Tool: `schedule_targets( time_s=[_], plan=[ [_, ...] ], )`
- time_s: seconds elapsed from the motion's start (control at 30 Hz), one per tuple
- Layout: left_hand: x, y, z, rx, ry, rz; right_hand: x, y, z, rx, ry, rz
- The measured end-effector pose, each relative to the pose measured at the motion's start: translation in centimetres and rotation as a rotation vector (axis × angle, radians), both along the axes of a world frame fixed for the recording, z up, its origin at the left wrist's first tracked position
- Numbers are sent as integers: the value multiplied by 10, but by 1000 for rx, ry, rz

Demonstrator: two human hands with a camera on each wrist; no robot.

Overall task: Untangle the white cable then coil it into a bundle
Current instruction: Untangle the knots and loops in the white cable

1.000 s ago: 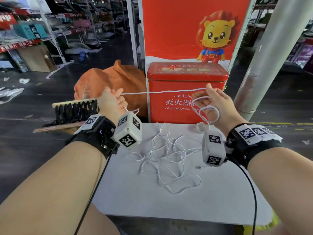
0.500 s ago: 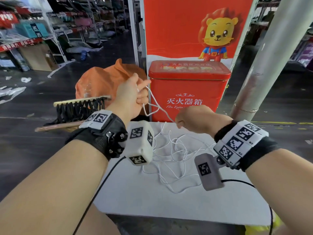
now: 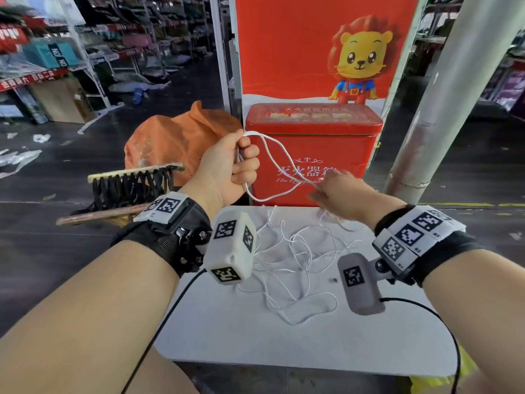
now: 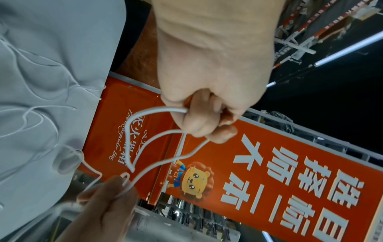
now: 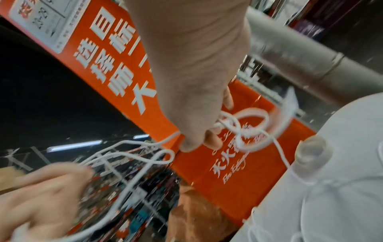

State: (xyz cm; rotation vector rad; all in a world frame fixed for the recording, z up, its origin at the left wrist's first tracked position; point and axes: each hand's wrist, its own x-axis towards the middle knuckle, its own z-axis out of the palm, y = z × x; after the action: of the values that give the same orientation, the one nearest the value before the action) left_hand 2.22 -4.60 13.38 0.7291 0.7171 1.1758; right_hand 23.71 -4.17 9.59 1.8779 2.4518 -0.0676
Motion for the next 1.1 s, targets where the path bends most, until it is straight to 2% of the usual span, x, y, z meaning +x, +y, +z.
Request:
schedule_targets(
  time_s=[0.1,0.2,0.27,0.33,0.4,0.43,0.53,0.57,0.7,0.8,0.93,1.1],
  plan=[
    [-2,-2,3,-14,-62,-121,11,12,-11,30,145,-112],
    [-1,-4,8,14,-141,-166,13,16,-18,73,450,-34],
    [-2,-3,11,44,-197,-103,12,10,-11,55,729,5],
    [-8,1,12,60,-252,4,13,4,-5,24,929,-14],
    [-18,5,11,56,-296,117,17,3,-5,-8,1072,-69],
    [-23,7,10,49,-314,164,20,4,-8,-8,1070,-90],
    [-27,7,9,40,-337,205,21,8,-15,-64,1014,-189],
    [-24,6,9,43,-328,189,18,9,-17,-89,928,-213],
    [-8,3,10,44,-314,165,0,10,-18,-130,293,-196],
    [1,2,11,35,-339,182,-18,2,-11,-99,33,-115],
    [6,-1,9,48,-275,229,-36,-9,3,54,-130,58],
    [14,1,3,-33,-282,257,-49,-19,10,25,-202,327]
  ],
)
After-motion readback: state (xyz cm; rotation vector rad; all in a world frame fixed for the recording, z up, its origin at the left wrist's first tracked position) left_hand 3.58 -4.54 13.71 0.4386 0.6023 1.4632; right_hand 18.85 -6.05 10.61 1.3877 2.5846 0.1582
